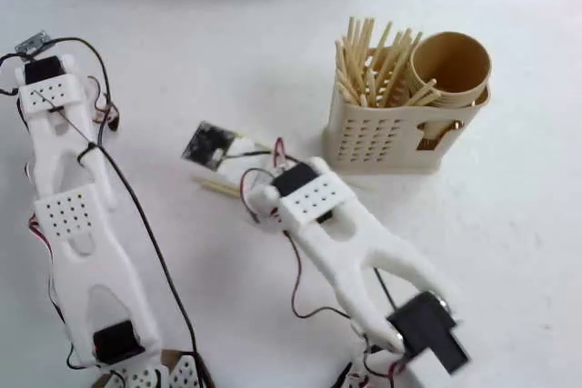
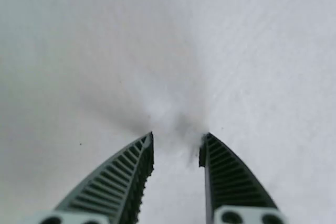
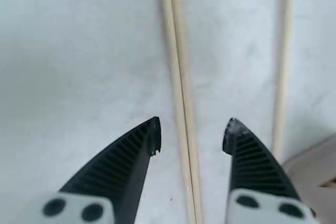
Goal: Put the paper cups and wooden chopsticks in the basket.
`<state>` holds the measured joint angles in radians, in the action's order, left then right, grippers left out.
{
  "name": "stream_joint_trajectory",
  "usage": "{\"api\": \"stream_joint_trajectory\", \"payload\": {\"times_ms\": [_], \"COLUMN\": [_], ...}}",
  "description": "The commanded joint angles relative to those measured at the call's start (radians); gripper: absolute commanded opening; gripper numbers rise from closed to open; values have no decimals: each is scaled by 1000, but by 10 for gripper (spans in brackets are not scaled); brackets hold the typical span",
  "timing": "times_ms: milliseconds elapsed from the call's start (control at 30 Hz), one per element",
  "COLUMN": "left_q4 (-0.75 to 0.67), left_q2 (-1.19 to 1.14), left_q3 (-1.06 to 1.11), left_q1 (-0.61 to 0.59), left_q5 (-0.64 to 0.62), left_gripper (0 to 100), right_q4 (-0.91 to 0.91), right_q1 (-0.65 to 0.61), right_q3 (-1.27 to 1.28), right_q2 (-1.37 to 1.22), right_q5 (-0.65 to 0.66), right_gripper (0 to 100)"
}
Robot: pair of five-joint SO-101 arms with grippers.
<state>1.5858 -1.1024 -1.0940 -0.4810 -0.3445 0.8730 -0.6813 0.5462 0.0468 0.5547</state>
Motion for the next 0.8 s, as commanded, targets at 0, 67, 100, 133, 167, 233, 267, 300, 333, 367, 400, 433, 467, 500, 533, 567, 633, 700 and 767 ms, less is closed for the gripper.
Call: {"api": "stream_joint_trajectory", "payload": {"times_ms": [0,67,100,133,167,233,267,300,333,367,400,433,467,500,533,567,633,700,767], "left_q4": [-9,-9,-9,-9,-9,-8,-8,-6,-6,-6,-6,-6,-6,-6,-5,-5,-5,-5,-5], "left_q2": [13,13,13,13,13,13,13,13,13,13,13,13,13,13,13,13,13,13,13], "left_q3": [-48,-49,-49,-51,-51,-52,-52,-52,-52,-52,-52,-51,-51,-49,-49,-49,-49,-51,-51], "left_q1": [7,8,8,8,8,8,8,8,8,8,8,8,8,8,8,8,8,8,8], "left_q5": [-9,-9,-9,-9,-9,-9,-9,-9,-9,-9,-9,-9,-9,-9,-9,-9,-9,-9,-9], "left_gripper": [158,158,158,158,158,158,158,158,158,158,158,158,158,158,158,158,158,158,158], "right_q4": [-48,-59,-64,-68,-73,-73,-65,-59,-47,-39,-33,-25,-19,-12,-7,-7,-8,-7,15], "right_q1": [-4,5,10,13,18,24,28,33,35,39,45,50,53,65,76,91,127,154,177], "right_q3": [-101,-141,-157,-170,-183,-203,-213,-222,-232,-241,-244,-245,-249,-249,-250,-252,-253,-250,-242], "right_q2": [-114,-199,-236,-266,-295,-341,-354,-360,-360,-361,-363,-361,-361,-360,-360,-358,-340,-286,-211], "right_q5": [-3,3,5,5,5,5,5,5,5,5,5,3,-2,-3,-5,-6,-38,-72,-92], "right_gripper": [216,208,205,200,193,171,151,119,73,19,9,29,19,12,18,18,17,17,17]}}
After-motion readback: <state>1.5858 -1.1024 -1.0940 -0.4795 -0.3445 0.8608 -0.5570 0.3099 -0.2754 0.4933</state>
